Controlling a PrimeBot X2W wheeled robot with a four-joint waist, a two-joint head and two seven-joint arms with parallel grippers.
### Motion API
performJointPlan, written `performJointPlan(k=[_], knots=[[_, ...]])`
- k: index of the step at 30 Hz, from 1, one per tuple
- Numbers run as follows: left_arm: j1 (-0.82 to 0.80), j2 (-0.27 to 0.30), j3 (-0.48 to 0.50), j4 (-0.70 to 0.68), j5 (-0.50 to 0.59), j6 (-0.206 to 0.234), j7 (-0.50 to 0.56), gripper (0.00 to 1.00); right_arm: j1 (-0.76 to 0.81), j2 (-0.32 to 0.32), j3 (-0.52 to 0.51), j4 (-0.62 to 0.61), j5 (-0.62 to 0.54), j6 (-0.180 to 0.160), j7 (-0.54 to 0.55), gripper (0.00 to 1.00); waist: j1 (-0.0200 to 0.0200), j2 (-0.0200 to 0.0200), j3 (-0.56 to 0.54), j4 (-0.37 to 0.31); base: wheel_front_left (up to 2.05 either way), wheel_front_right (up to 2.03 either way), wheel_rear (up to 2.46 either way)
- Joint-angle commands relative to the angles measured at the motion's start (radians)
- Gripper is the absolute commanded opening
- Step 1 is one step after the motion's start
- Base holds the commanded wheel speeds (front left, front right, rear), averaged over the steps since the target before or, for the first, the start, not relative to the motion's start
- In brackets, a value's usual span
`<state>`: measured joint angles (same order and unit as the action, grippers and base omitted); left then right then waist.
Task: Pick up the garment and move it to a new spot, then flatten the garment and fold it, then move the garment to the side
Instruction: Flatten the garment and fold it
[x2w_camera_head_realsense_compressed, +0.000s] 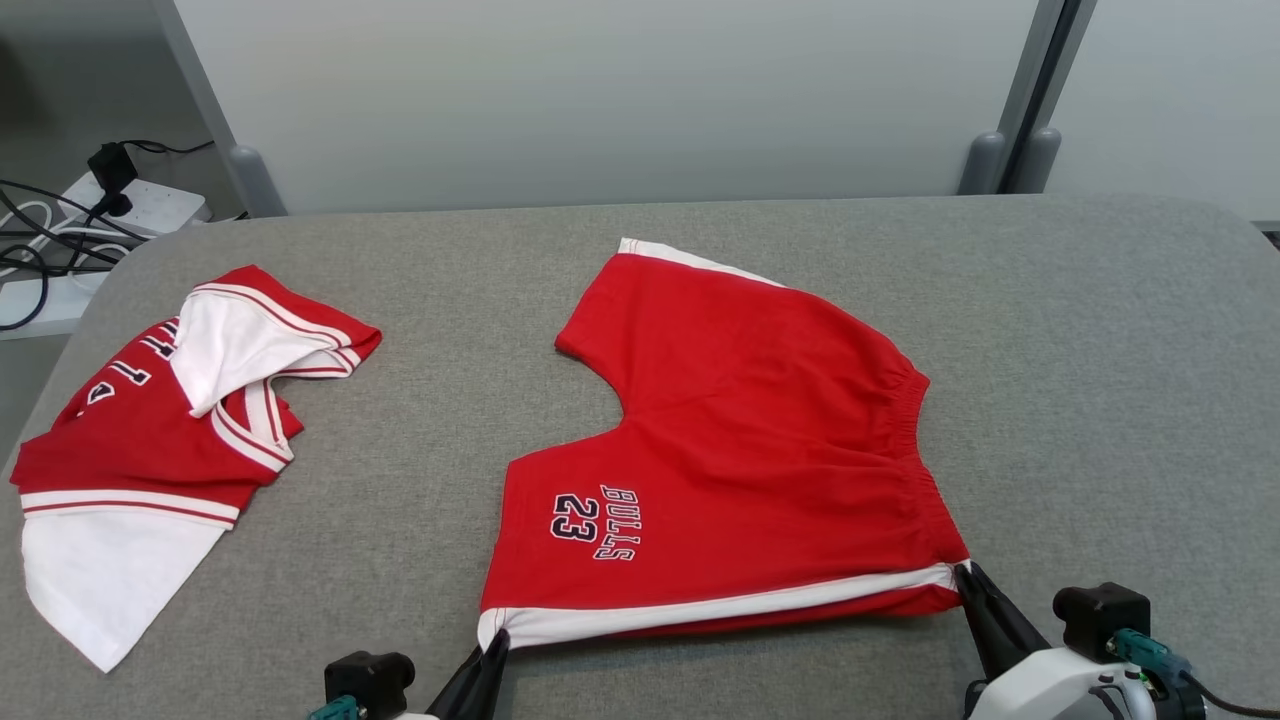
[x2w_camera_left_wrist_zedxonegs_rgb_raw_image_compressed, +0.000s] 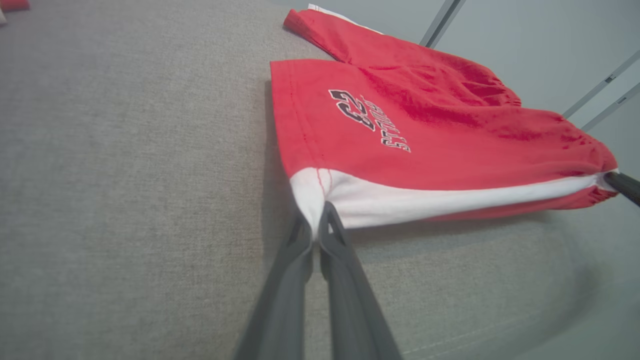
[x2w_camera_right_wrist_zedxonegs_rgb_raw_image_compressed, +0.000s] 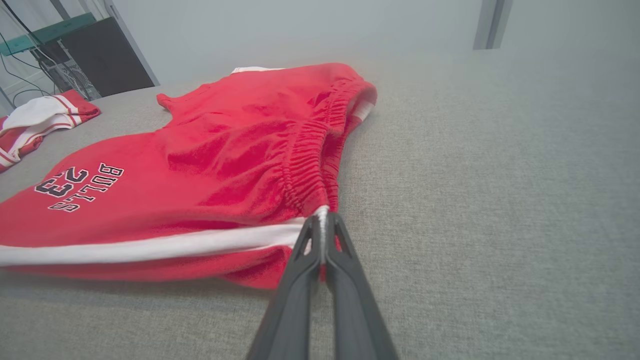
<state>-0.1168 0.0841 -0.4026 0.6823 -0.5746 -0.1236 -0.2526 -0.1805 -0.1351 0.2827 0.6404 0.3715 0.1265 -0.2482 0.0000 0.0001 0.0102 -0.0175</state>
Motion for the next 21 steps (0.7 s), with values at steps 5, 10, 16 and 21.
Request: performJointPlan(k=[5, 10, 16, 21], knots=[[-0.002, 0.016, 0.057, -0.046, 0.021, -0.007, -0.009, 0.0, 0.026, -0.013, -0.014, -0.066, 0.007, 0.004, -0.014, 0.0, 0.0, -0.0001, -0.012, 0.018, 0.0, 0.0, 0.0], [0.027, 0.018, 0.073, -0.082, 0.044, -0.007, -0.009, 0.0, 0.063, -0.015, -0.044, -0.115, -0.001, 0.004, -0.014, 0.0, 0.0, -0.0001, -0.016, 0.022, 0.0, 0.0, 0.0], [0.047, 0.022, 0.114, -0.18, 0.085, -0.007, -0.009, 0.0, 0.08, -0.012, -0.064, -0.184, -0.012, 0.004, -0.014, 0.0, 0.0, -0.0001, -0.005, 0.019, 0.0, 0.0, 0.0], [0.007, 0.019, 0.141, -0.293, 0.131, -0.007, -0.009, 0.0, 0.052, 0.002, -0.098, -0.258, -0.032, 0.004, -0.014, 0.0, 0.0, -0.0001, 0.033, 0.017, 0.0, 0.0, 0.0]])
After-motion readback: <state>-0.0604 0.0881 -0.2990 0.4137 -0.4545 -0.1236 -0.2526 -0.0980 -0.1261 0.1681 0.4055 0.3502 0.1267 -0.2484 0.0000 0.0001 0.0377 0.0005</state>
